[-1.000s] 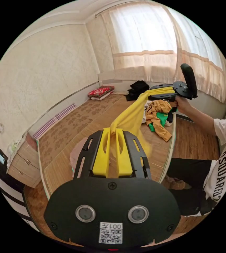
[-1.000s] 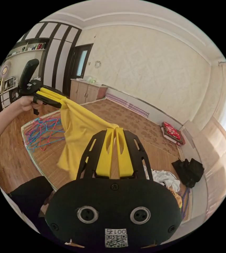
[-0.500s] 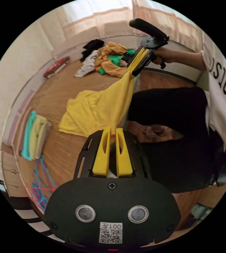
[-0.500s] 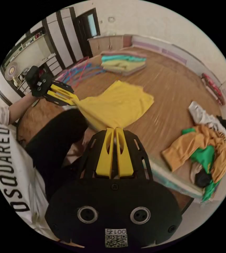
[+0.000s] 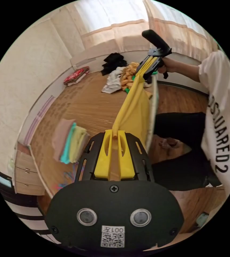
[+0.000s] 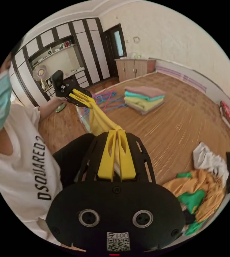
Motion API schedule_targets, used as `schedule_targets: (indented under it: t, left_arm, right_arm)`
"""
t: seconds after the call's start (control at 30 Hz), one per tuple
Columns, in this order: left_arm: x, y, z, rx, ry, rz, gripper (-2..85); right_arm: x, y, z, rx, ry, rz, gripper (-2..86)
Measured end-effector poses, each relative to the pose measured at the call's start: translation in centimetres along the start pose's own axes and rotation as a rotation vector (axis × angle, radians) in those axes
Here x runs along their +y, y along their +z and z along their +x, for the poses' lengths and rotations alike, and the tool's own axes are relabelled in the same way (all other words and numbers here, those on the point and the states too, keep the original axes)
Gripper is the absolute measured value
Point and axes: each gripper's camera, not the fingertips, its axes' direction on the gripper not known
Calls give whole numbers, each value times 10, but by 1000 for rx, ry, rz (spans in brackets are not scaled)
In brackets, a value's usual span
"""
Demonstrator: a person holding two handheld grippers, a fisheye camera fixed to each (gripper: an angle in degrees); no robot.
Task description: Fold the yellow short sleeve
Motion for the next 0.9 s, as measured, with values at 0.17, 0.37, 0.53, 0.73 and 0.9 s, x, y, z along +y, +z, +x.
schedule_targets:
  t: [0.17, 0.37, 0.53, 0.73, 0.9]
  left_arm:
    - [-82, 9, -160, -287, -201, -118, 15]
    - [-134, -35, -255, -593, -209, -76, 7]
    - [-113, -27, -269, -651, -106, -66, 0]
    - [-38, 80, -239, -420, -158, -146, -3]
    - [4, 153, -171, -324, -97, -205, -4]
  right_arm:
    - [-154, -2, 102, 49, 50, 160, 7]
    - [-281, -18, 140, 171, 11, 340, 6]
    - [-309, 9, 147, 155, -8, 404, 5]
    - [-274, 131, 167, -12, 35, 179, 6]
    - [-219, 217, 144, 14, -49, -56, 6]
